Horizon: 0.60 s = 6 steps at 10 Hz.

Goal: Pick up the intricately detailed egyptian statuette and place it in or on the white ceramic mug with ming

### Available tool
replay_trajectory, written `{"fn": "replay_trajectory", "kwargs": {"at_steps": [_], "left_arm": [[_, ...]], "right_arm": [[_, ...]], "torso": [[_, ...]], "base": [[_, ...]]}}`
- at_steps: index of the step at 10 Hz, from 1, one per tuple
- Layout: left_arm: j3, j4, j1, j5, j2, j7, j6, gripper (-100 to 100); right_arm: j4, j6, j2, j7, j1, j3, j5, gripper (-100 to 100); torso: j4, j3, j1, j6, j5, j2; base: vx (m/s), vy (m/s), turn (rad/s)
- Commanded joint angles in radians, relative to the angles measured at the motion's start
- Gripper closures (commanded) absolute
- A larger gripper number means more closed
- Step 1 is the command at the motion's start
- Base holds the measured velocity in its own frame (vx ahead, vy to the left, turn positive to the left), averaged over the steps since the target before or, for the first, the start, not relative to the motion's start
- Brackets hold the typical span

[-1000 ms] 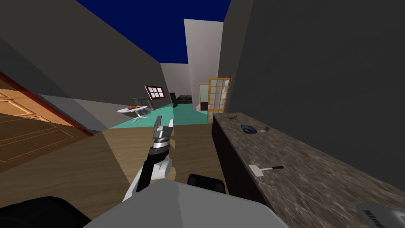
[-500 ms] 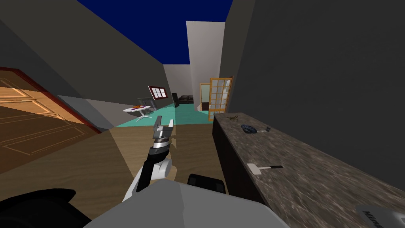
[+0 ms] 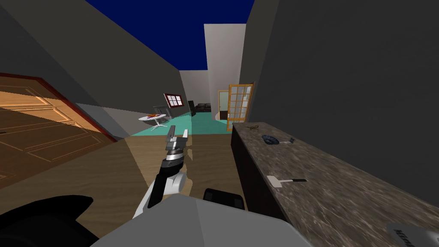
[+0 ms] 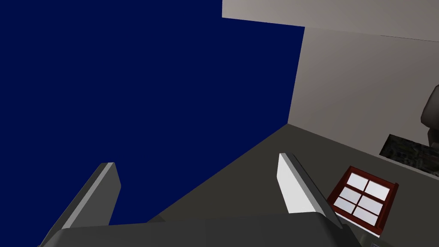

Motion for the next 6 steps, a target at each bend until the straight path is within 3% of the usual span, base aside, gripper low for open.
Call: {"fn": "replay_trajectory", "kwargs": {"at_steps": [1,4,6], "left_arm": [[0.000,0.000,0.000,0.000,0.000,0.000,0.000,0],[0.000,0.000,0.000,0.000,0.000,0.000,0.000,0],[0.000,0.000,0.000,0.000,0.000,0.000,0.000,0]], "right_arm": [[0.011,-0.006,-0.001,0.005,-0.040,0.040,-0.004,100],[0.060,-0.058,-0.016,0.013,-0.040,-0.023,-0.003,100],[0.060,-0.058,-0.016,0.013,-0.044,-0.003,-0.003,100]], "torso": [[0.000,0.000,0.000,0.000,0.000,0.000],[0.001,0.001,-0.001,0.000,0.000,0.002],[0.001,0.002,-0.002,0.000,0.000,0.004]], "base": [[-0.016,-0.014,0.010],[-0.098,-0.045,0.155],[-0.071,-0.039,0.075]]}}
